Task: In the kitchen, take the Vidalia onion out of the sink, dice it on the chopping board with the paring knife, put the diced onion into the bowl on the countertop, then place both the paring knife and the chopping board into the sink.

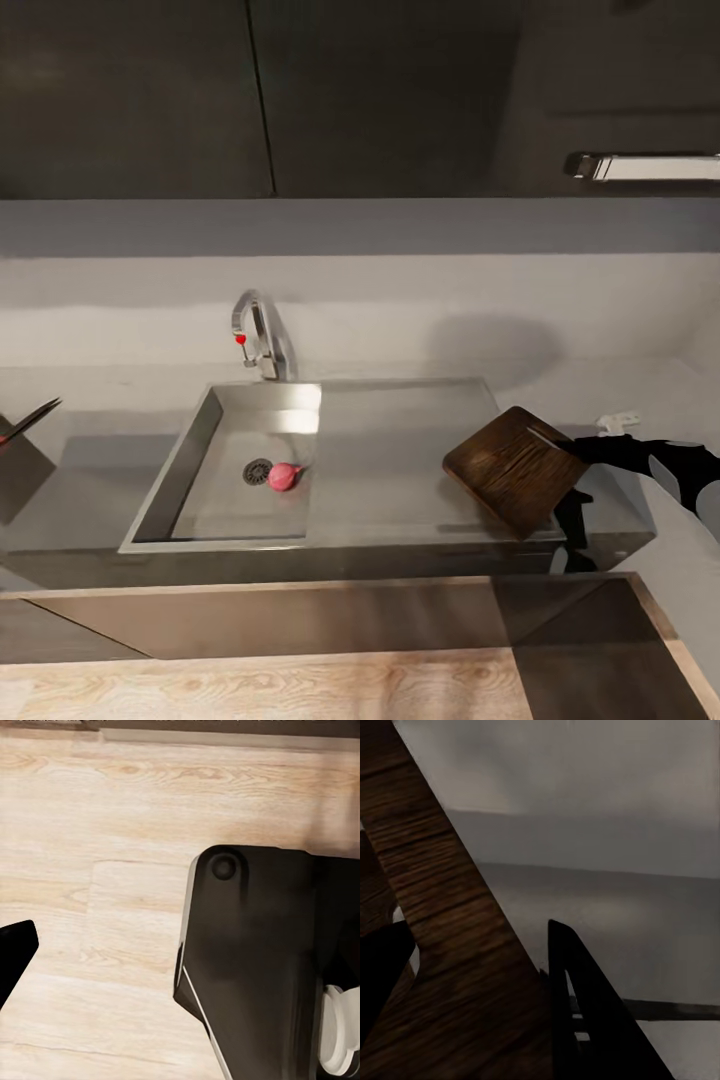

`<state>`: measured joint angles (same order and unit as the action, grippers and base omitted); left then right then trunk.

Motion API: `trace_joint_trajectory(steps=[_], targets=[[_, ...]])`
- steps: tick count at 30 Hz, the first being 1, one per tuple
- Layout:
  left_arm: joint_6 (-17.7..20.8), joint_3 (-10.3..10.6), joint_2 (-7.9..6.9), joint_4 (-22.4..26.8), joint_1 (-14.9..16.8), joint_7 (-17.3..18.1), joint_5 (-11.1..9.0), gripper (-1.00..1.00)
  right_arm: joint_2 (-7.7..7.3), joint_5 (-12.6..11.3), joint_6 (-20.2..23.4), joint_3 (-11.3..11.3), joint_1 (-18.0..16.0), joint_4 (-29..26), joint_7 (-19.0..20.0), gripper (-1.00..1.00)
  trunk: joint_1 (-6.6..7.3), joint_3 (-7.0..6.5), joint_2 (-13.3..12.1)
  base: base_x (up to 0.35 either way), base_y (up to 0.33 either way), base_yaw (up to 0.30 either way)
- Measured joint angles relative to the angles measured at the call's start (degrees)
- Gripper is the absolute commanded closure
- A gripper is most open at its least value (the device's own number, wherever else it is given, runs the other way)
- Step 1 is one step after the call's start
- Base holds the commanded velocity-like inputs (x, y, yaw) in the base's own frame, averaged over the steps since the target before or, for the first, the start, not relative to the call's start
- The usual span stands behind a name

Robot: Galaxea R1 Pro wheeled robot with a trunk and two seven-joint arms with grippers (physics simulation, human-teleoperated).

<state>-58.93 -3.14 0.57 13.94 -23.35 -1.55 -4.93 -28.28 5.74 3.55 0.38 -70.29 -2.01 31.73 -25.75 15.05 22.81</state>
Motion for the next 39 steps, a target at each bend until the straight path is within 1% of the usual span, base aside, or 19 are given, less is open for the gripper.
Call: trace_joint_trajectory(steps=[2,23,34,39], targets=[[0.0,-0.02,0.0,0.0,0.0,0.01,-0.01,-1.0,0.05,0.05,0.0,0.24,0.0,0.01,0.02,1.0,0.0,-0.03,0.0,-0.004,0.005,0.0],[0.0,-0.06,0.0,-0.01,0.0,-0.02,-0.01,-1.0,0.09,0.03,0.0,0.08,0.0,0.01,-0.01,1.0,0.0,-0.06,0.0,0.0,0.006,0.0],[0.02,-0.12,-0.03,-0.06,-0.01,-0.03,0.05,-1.0,0.0,0.05,0.0,0.28,0.03,0.0,0.25,1.0,0.0,-0.07,-0.01,0.0,0.28,0.0],[0.01,-0.12,-0.06,-0.07,-0.01,-0.03,0.04,-1.0,0.01,0.07,0.0,0.36,0.03,0.0,0.7,1.0,0.0,-0.31,0.0,0.0,0.308,0.0]])
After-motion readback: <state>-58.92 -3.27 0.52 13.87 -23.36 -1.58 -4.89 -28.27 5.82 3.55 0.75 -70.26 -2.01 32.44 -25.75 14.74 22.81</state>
